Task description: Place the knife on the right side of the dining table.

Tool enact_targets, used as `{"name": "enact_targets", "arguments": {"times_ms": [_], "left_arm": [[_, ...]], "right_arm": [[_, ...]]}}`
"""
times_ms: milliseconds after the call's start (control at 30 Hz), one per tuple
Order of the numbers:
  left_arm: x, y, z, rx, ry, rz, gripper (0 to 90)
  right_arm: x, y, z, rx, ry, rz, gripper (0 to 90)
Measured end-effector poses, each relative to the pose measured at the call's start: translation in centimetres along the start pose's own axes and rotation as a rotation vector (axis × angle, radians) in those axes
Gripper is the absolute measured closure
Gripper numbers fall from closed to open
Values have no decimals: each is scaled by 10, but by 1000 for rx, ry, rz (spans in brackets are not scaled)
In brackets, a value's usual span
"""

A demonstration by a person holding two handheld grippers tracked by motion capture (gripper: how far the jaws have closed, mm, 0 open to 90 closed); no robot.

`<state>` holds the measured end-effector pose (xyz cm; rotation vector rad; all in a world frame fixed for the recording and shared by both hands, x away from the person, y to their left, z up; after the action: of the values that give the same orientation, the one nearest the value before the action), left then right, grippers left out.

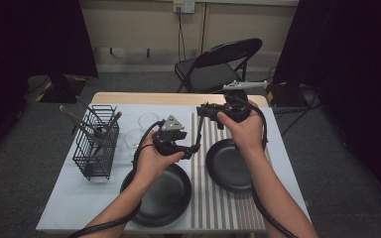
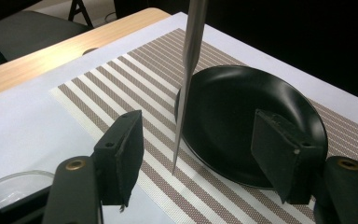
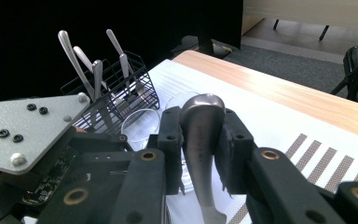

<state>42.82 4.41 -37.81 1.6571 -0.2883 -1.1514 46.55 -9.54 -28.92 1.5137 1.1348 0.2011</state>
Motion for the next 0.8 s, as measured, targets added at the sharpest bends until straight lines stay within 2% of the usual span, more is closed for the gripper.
{"name": "enact_targets", "arguments": {"times_ms": [200, 433, 767, 800], "left_arm": [[4, -3, -2, 1, -4, -11, 343], [10, -7, -2, -19, -11, -15, 343], [15, -12, -3, -13, -12, -37, 335], [16, -12, -2, -24, -17, -31, 334]], "right_arm": [[2, 1, 7, 10, -5, 1, 738], [4, 0, 17, 24, -20, 4, 738], [8, 0, 28, 45, -43, -4, 738], [9, 0, 28, 49, -45, -6, 738]]}}
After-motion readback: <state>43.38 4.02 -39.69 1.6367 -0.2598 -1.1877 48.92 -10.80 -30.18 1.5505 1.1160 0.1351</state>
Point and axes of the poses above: each handheld gripper's, and its own axes: x roughly forward along the jaws, y roughly out of its top, z roughly to its right, the point moved 5 cm from there along x, roughly forward along the jaws, and after that the axes turned 5 degrees about x, right-handed, at the moved point
